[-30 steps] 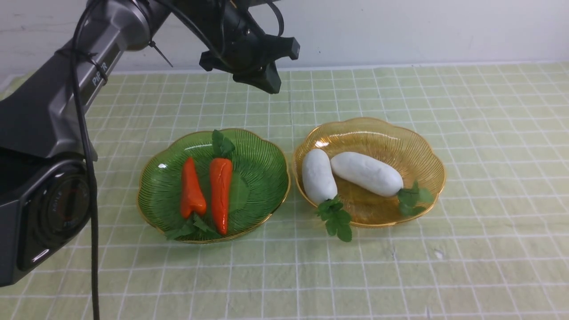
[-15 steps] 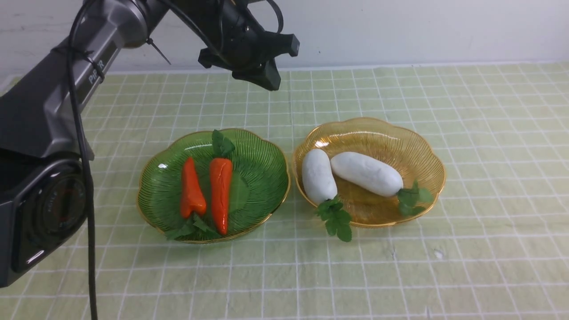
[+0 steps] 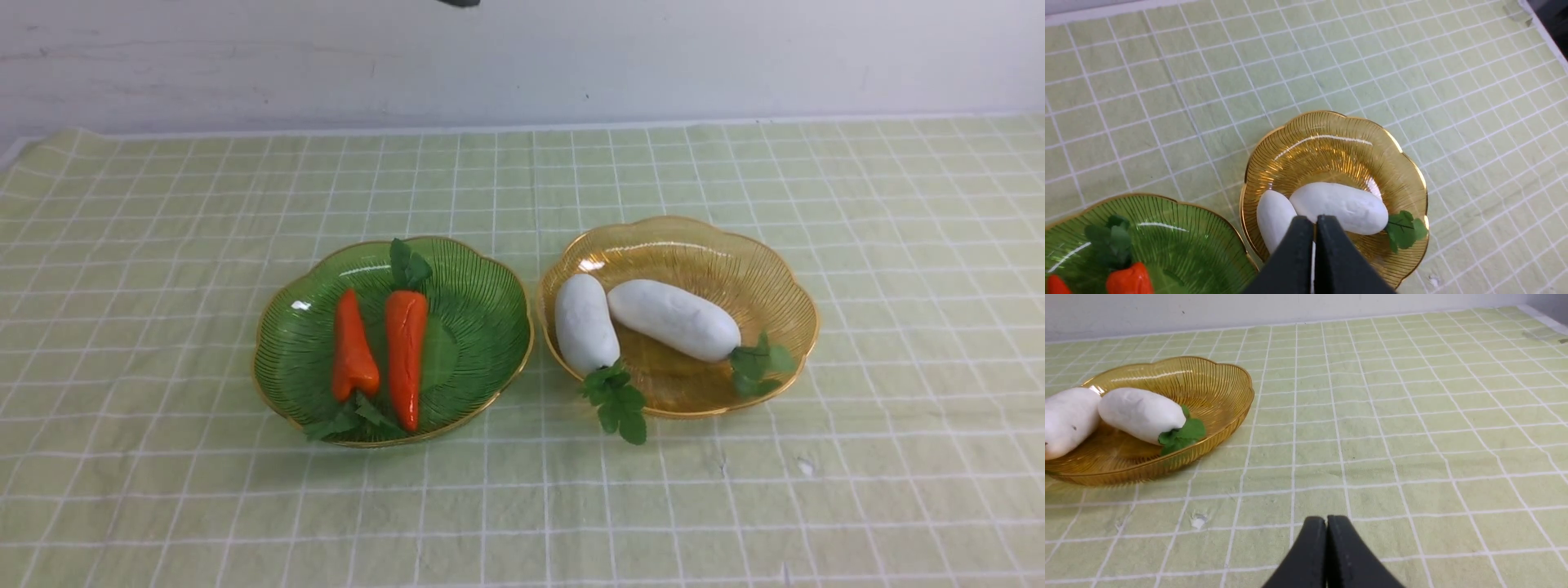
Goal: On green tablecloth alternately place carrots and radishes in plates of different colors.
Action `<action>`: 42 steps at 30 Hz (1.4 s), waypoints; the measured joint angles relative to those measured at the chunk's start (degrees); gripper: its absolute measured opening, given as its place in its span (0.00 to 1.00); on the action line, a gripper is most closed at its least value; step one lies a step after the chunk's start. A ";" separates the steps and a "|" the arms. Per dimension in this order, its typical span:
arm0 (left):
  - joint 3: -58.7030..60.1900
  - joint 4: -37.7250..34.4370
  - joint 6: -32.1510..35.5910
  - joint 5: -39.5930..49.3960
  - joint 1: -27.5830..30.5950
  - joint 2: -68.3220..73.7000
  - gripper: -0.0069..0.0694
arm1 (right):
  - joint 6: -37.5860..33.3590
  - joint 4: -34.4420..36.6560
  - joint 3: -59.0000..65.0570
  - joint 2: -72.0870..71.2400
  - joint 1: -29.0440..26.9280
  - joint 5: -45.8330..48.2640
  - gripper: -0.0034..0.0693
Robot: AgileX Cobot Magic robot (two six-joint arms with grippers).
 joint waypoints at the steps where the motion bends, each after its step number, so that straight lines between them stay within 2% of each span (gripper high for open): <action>1: 1.23 0.09 0.00 0.00 0.00 -1.03 0.08 | 0.00 -0.06 0.00 0.00 0.00 0.00 0.03; 8: 15.32 5.14 1.75 0.17 0.00 -15.57 0.08 | 0.00 -0.36 0.00 0.00 1.96 -0.06 0.03; 12: 24.54 6.06 0.08 0.23 0.00 -24.28 0.08 | 0.00 -0.36 0.00 0.00 3.60 -0.10 0.03; 17: 34.51 6.99 1.96 0.23 0.00 -36.76 0.08 | 0.00 -0.36 0.00 0.00 3.60 -0.10 0.03; 22: 45.37 13.41 2.87 0.46 0.00 -49.43 0.08 | 0.00 -0.36 0.00 0.00 3.60 -0.10 0.03; 27: 56.05 18.92 0.57 1.12 0.00 -61.30 0.08 | 0.00 -0.36 0.00 0.00 3.60 -0.10 0.03; 39: 81.17 19.53 -3.07 0.83 0.00 -91.40 0.08 | 0.00 -0.36 0.00 0.00 3.60 -0.10 0.03; 42: 88.22 19.63 -3.28 -5.53 0.00 -99.49 0.08 | 0.00 -0.36 0.00 0.00 3.60 -0.10 0.03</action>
